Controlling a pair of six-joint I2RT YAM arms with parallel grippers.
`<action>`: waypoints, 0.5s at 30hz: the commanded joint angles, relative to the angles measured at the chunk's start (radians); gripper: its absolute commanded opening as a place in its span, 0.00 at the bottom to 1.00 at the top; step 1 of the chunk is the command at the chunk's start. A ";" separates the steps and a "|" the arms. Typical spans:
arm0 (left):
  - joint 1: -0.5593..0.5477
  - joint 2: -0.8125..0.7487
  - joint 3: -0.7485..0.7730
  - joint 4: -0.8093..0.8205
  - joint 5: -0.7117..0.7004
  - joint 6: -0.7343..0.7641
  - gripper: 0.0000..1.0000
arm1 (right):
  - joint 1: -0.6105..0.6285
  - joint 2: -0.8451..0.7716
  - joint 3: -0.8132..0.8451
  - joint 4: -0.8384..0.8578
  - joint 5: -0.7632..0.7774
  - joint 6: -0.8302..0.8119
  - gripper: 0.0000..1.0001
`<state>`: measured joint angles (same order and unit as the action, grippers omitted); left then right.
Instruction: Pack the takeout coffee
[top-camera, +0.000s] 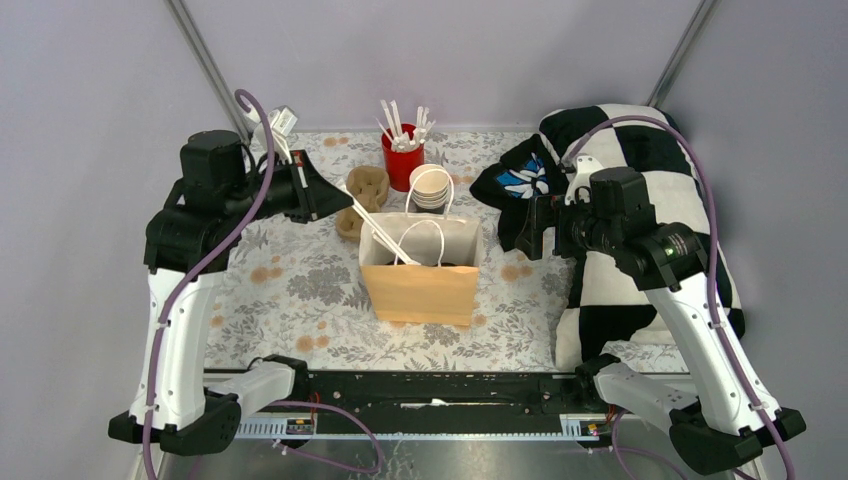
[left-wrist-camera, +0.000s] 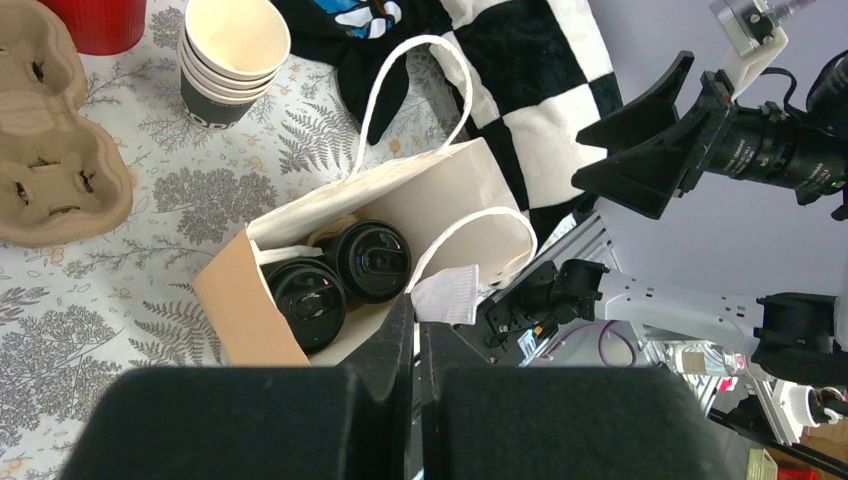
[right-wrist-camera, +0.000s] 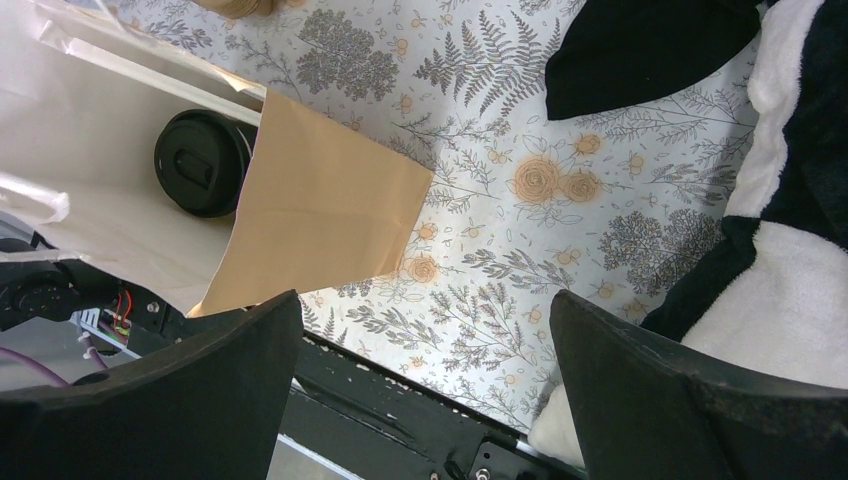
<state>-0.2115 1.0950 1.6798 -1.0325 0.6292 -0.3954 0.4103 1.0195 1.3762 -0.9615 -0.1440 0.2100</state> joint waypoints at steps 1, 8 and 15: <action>-0.008 -0.014 0.043 0.085 -0.004 0.023 0.00 | 0.004 -0.015 -0.009 -0.025 -0.028 0.008 1.00; -0.011 -0.039 0.171 -0.045 -0.029 0.042 0.00 | 0.052 0.006 0.000 -0.019 -0.025 0.002 1.00; -0.011 0.034 0.438 -0.097 -0.128 -0.008 0.00 | 0.078 0.019 0.006 -0.013 0.001 -0.013 1.00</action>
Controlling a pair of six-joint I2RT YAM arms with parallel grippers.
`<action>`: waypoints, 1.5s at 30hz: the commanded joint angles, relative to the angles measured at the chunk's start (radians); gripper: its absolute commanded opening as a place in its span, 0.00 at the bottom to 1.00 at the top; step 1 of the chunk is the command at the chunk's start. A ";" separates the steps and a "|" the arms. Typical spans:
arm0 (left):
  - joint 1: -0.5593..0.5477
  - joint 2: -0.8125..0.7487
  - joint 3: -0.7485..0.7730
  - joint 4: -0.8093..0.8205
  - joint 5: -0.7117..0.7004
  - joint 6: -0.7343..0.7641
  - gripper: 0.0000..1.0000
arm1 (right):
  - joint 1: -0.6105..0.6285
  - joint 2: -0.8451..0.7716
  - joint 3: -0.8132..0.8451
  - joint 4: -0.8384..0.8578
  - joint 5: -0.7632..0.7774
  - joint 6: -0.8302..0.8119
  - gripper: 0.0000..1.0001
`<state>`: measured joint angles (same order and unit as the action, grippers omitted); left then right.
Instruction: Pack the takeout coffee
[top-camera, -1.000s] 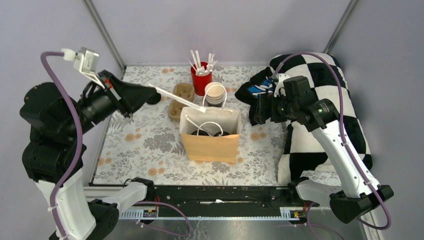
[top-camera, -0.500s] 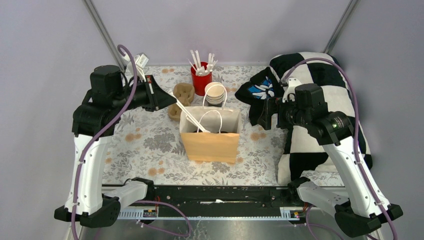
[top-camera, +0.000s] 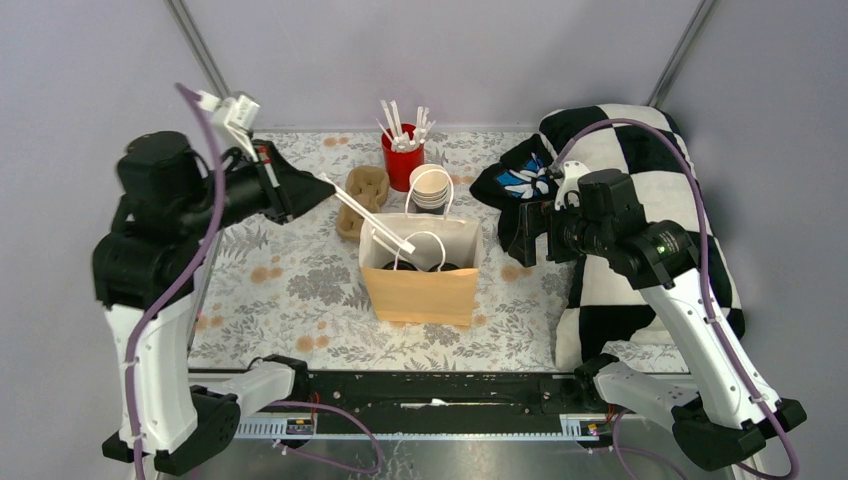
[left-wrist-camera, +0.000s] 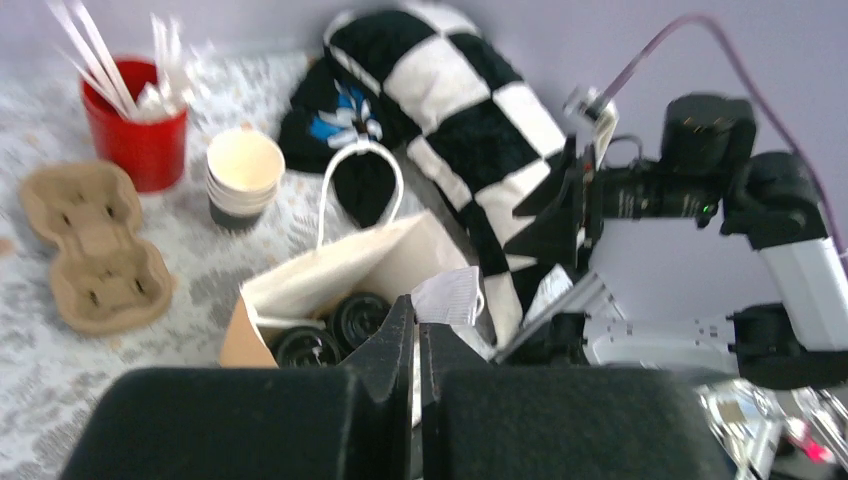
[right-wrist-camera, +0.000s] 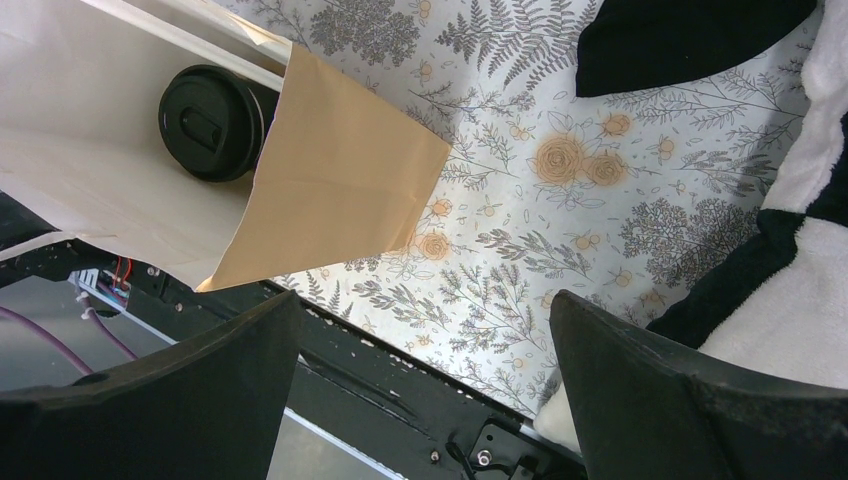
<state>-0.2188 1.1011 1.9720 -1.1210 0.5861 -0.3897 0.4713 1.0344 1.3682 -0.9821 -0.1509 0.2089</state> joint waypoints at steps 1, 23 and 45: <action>-0.004 0.035 0.181 -0.014 -0.127 -0.006 0.00 | 0.017 0.006 0.015 0.006 0.011 -0.013 1.00; -0.476 0.166 -0.146 0.076 -0.463 0.041 0.00 | 0.018 -0.008 0.023 -0.001 0.062 -0.026 1.00; -0.658 0.088 -0.437 0.231 -0.620 0.024 0.57 | 0.017 -0.019 0.014 -0.010 0.073 -0.031 1.00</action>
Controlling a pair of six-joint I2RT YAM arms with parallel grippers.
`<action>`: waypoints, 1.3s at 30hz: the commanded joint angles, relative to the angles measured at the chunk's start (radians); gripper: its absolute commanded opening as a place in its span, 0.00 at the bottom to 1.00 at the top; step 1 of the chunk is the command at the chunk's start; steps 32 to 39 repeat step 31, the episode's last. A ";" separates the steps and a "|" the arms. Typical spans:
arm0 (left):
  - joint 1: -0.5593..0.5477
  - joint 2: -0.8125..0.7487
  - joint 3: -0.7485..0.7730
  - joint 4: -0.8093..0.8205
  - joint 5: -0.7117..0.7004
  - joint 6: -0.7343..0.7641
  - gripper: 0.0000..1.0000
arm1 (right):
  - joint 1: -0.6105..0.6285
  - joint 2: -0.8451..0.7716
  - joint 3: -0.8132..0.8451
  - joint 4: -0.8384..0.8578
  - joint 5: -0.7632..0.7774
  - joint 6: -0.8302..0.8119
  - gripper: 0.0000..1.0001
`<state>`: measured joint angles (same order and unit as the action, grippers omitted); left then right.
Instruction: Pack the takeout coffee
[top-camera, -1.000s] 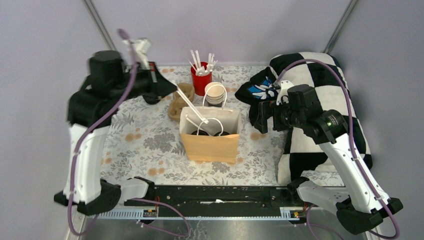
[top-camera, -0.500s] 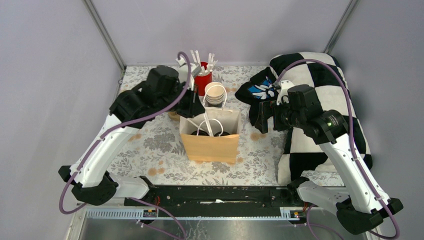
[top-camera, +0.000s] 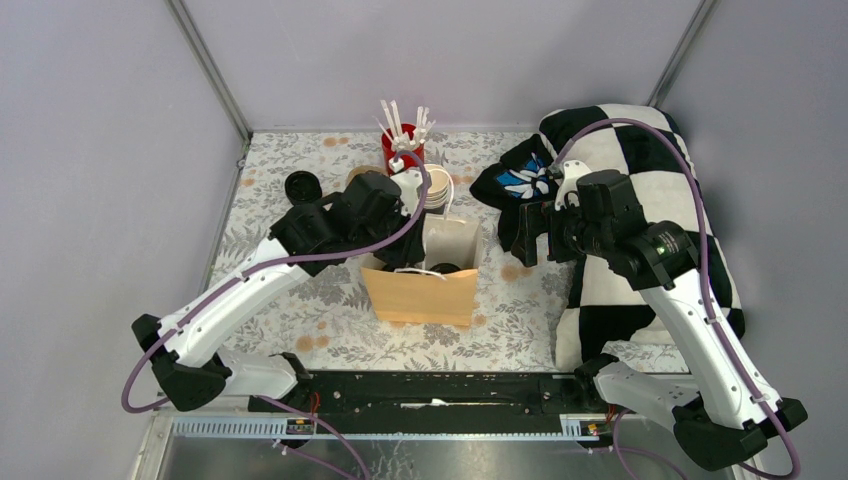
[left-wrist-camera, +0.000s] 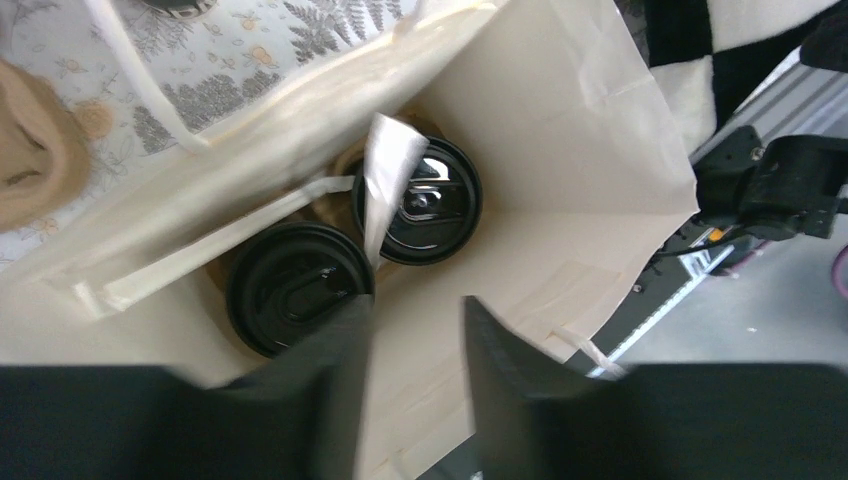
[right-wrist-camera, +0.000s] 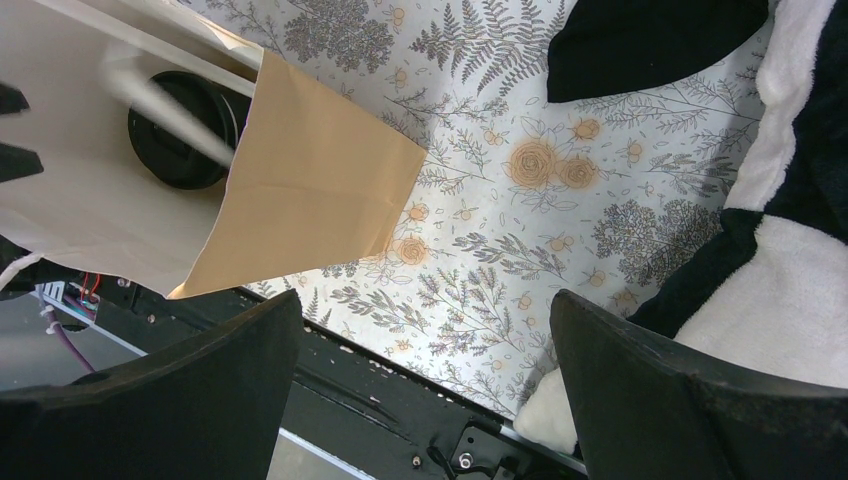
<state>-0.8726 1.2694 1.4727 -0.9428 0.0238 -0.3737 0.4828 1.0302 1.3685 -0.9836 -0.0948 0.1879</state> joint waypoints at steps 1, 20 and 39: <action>-0.005 -0.098 0.083 0.056 -0.069 0.005 0.63 | 0.007 -0.015 0.017 -0.007 0.020 -0.010 1.00; -0.003 -0.243 0.436 0.250 -0.467 -0.068 0.99 | 0.005 -0.079 0.455 -0.101 0.274 0.067 1.00; -0.003 -0.224 0.528 0.203 -0.520 -0.014 0.99 | 0.006 -0.047 0.630 -0.134 0.380 0.158 1.00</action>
